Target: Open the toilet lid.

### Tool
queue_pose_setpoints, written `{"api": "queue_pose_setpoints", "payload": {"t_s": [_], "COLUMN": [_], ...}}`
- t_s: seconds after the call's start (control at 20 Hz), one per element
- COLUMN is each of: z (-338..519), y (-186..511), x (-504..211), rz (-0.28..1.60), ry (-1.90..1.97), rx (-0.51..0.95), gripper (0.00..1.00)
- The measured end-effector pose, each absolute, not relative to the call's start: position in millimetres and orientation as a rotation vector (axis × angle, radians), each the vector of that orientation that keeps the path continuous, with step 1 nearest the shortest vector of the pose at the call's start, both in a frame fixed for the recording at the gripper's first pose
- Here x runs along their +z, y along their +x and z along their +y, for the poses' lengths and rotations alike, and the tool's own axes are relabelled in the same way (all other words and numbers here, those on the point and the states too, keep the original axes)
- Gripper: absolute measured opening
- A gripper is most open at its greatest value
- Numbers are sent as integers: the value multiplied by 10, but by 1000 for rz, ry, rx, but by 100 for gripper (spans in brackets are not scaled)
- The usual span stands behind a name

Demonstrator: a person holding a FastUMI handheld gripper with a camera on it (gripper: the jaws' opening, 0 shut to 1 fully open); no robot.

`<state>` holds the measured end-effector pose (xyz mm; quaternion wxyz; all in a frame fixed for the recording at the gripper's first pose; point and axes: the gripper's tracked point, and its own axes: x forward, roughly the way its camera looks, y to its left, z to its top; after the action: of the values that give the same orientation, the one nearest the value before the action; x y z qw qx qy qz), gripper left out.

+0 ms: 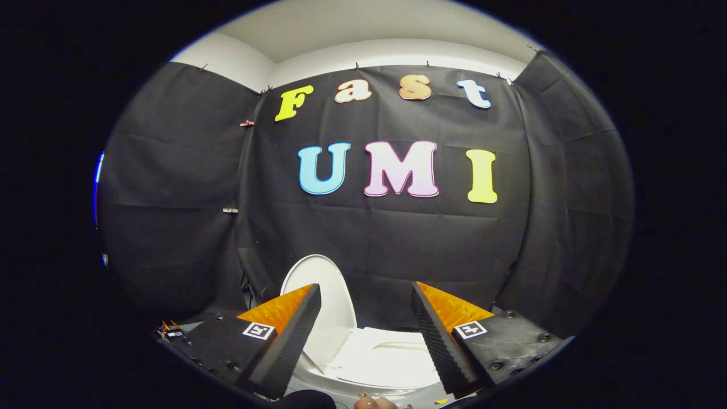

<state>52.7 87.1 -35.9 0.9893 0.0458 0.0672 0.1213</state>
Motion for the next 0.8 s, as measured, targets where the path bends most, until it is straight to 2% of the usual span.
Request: {"api": "queue_pose_setpoints", "payload": {"t_s": [0.25, 0.8], "z": [491, 422], "y": [365, 216], "x": [-265, -143], "rz": [121, 76], "ry": [117, 121], "rx": [191, 179], "gripper": [100, 100]}}
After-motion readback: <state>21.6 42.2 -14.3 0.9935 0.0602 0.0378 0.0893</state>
